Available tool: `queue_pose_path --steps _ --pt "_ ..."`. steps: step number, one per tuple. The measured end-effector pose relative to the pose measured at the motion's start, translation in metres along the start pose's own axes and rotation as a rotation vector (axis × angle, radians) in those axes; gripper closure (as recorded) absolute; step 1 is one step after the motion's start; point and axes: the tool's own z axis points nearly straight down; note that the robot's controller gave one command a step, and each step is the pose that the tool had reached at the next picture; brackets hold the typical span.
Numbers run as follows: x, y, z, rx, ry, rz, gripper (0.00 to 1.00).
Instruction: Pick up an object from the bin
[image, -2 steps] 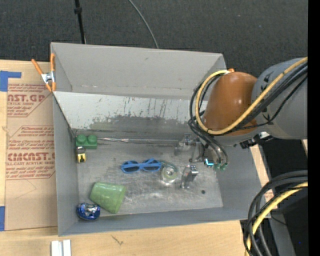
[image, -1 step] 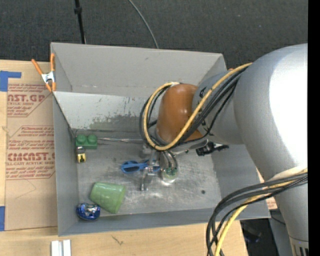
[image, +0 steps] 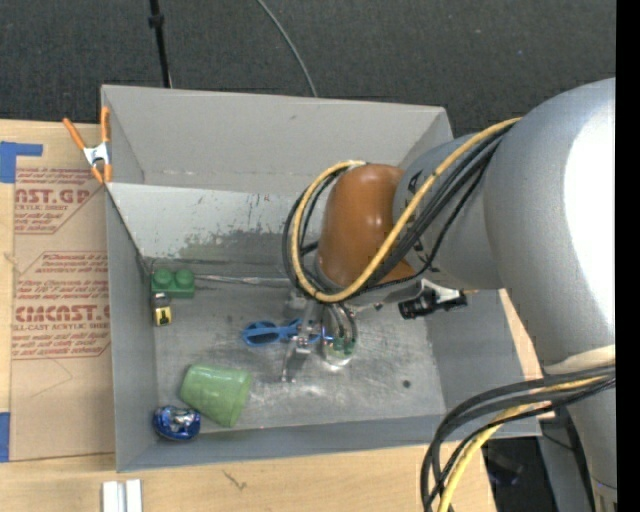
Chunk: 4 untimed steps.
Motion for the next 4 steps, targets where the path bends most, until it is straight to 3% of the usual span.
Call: queue_pose_path --steps 1,2,3,4 --pt "-0.005 -0.003 0.001 0.001 0.001 0.046 0.0" --pt "0.003 -0.005 0.027 -0.004 -0.011 0.122 0.0" --pt "0.001 -0.004 0.025 -0.002 -0.005 0.121 0.0" --pt "0.001 -0.003 0.023 -0.001 -0.002 0.121 1.0"
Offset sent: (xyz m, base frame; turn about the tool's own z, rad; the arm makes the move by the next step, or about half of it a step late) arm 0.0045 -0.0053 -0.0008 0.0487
